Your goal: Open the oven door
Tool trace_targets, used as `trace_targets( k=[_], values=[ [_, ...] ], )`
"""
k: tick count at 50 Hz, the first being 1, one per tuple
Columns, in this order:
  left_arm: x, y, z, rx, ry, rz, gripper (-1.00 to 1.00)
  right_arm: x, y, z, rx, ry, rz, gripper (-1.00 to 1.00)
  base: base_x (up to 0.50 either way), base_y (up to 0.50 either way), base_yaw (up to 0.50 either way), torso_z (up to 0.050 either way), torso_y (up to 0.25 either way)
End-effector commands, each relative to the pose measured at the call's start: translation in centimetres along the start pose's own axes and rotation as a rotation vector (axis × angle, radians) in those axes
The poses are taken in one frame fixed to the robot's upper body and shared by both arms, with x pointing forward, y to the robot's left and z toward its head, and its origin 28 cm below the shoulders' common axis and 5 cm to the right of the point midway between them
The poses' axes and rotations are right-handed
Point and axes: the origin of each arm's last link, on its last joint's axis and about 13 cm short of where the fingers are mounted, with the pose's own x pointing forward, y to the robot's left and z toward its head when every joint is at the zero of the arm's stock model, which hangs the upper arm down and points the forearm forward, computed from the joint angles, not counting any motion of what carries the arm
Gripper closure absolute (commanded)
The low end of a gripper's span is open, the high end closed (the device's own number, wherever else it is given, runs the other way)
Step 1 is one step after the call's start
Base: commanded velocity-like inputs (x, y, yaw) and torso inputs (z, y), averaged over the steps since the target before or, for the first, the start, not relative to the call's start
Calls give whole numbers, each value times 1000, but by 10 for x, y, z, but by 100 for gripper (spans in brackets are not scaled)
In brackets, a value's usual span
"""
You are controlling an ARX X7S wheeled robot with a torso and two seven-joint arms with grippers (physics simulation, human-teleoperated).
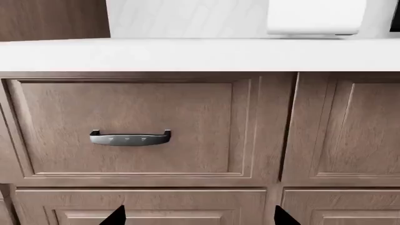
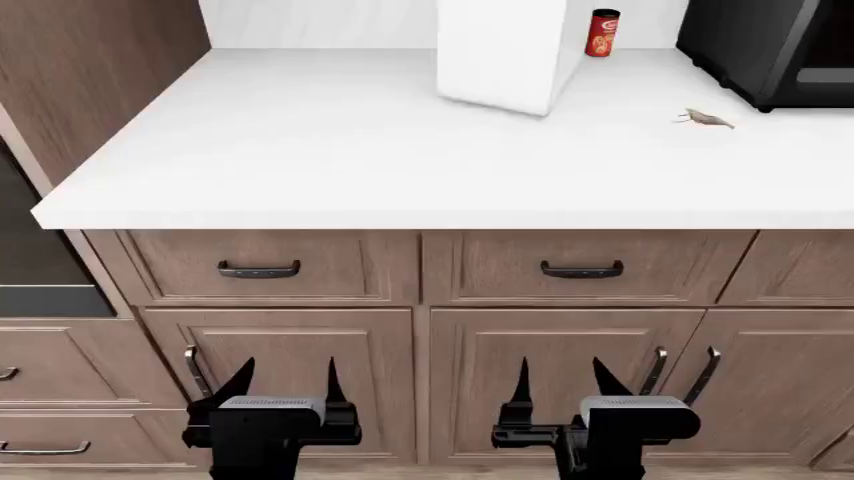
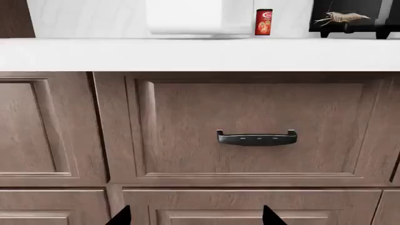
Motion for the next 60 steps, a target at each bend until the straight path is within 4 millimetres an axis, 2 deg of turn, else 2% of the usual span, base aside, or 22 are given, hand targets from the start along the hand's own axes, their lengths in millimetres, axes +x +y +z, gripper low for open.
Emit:
trace_targets(
  k=[1, 22, 60],
  values=[
    [0, 0, 0, 1, -1, 2, -100, 0, 1, 0, 0, 5, 3, -100, 0, 0, 0, 0, 0],
    [0, 1, -2, 10, 8, -6, -100, 0, 3, -5, -43, 55, 24, -100, 0, 0, 10, 0, 0],
    [1, 2, -4, 16, 10, -1, -100, -2, 5, -7, -63, 72, 76, -100, 0, 0, 500, 0, 0]
  ],
)
